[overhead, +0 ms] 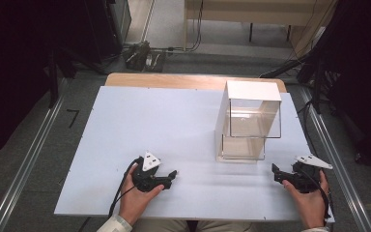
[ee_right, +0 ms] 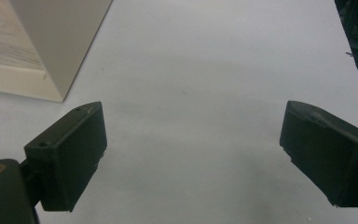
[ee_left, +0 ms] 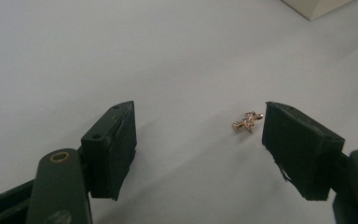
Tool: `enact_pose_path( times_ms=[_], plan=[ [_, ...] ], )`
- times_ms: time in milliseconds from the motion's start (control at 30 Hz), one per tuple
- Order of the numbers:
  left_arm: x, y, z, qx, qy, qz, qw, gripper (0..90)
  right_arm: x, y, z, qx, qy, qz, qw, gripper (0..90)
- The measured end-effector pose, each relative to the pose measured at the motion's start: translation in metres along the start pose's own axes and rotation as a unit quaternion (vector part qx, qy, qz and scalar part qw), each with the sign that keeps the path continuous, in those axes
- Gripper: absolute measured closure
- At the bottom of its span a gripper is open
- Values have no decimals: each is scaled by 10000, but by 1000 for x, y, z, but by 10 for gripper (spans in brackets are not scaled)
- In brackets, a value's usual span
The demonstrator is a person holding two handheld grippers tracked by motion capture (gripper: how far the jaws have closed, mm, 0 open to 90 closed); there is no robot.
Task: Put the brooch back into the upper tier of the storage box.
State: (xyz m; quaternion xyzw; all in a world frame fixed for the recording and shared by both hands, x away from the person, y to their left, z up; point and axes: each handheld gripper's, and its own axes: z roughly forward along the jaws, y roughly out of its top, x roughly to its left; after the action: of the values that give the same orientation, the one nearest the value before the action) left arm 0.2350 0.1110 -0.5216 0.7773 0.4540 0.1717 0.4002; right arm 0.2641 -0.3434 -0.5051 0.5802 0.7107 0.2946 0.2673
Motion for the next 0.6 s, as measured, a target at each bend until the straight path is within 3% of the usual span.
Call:
enact_pose_path(
  times_ms=[600],
  plan=[
    [-6, 1, 4, -29, -292, 277, 9992, 527, 0, 0, 1, 6, -1, 11, 10000, 58]
  ],
)
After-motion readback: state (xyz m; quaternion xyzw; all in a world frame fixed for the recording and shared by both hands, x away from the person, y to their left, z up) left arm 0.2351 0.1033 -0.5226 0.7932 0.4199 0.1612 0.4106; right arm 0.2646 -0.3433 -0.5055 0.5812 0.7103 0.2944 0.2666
